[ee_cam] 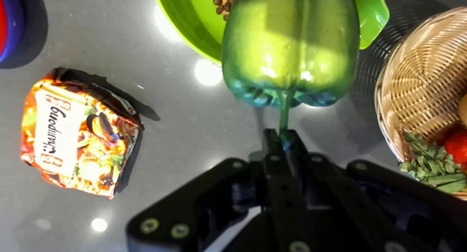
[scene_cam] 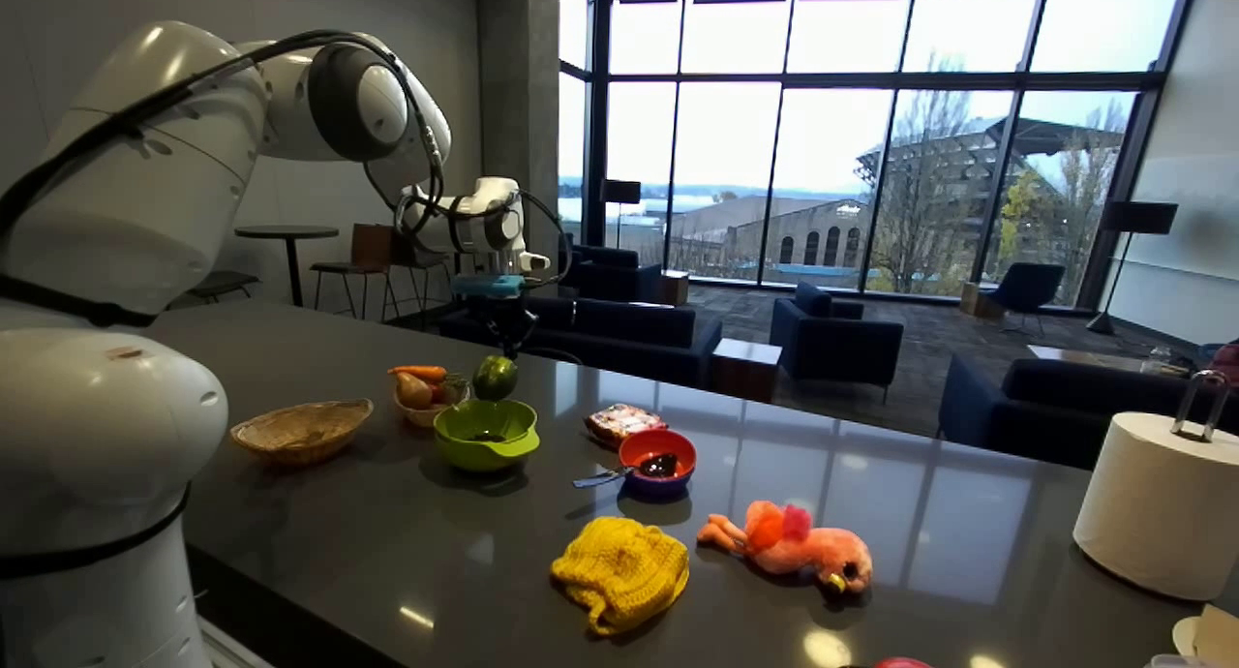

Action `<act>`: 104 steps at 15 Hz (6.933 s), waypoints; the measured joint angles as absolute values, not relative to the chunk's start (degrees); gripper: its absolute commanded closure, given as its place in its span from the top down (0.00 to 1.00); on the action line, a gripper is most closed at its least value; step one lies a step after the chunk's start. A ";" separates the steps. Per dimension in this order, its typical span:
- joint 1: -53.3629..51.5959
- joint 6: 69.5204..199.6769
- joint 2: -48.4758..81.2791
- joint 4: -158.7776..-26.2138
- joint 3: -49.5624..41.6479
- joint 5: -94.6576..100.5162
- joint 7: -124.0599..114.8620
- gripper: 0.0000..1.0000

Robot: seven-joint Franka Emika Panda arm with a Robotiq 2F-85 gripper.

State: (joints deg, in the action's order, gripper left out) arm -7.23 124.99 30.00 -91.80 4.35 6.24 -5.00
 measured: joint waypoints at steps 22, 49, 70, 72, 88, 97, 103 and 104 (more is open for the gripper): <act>-6.85 131.22 26.07 -101.43 4.05 4.58 -5.45 0.97; -18.16 125.35 31.90 -89.01 6.85 8.97 -8.21 1.00; -18.11 125.54 43.74 -75.70 13.45 5.71 17.17 1.00; -17.91 125.88 44.12 -75.49 14.14 4.95 19.09 1.00; -17.31 129.14 46.34 -74.43 16.47 3.01 28.91 1.00; -16.86 129.15 47.17 -74.99 18.00 1.59 32.15 1.00; -16.88 129.10 48.34 -75.13 18.86 1.22 33.43 1.00; -16.88 129.09 48.54 -75.18 18.87 1.22 33.58 1.00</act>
State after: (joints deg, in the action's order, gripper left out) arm -16.88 129.09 48.54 -75.18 18.87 1.22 33.58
